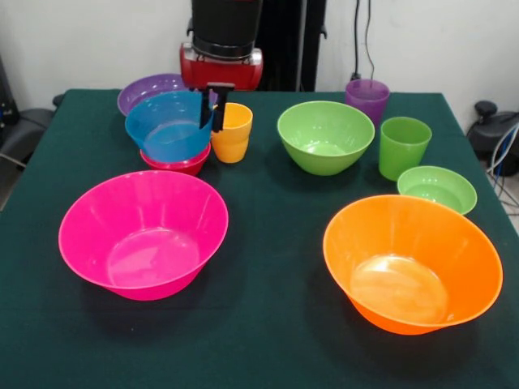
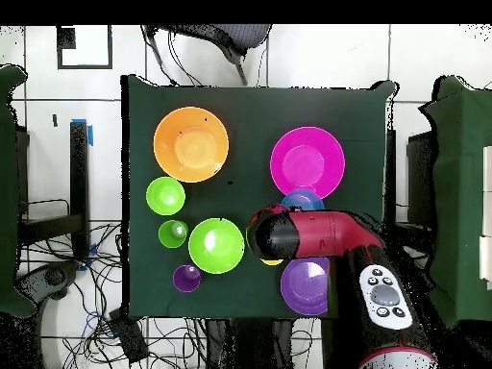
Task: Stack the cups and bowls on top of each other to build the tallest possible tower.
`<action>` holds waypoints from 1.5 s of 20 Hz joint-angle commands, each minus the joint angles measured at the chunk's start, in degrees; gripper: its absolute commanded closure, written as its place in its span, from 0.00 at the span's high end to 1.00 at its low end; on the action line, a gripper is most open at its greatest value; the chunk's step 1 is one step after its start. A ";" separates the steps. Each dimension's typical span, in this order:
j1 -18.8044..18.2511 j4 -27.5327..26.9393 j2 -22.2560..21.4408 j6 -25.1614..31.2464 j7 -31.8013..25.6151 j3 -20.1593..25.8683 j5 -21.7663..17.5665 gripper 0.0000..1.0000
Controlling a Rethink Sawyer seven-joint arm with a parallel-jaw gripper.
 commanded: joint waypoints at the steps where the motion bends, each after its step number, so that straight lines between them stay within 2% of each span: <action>1: -0.96 -3.01 4.26 5.04 -7.52 5.57 -4.46 0.00; 8: -5.11 0.20 5.05 1.57 -6.33 10.25 -2.22 0.00; 12: -3.24 -1.49 4.71 5.49 -7.22 7.45 -5.03 0.00; 18: -3.84 -0.87 5.03 5.71 -7.68 7.69 -5.21 0.00; 21: -6.29 0.75 5.18 5.66 -9.03 10.42 -3.57 0.00; 24: -9.68 2.29 4.72 8.02 -12.02 13.80 -2.00 0.00; 30: -12.08 1.86 5.56 9.18 -13.39 15.31 -5.10 0.00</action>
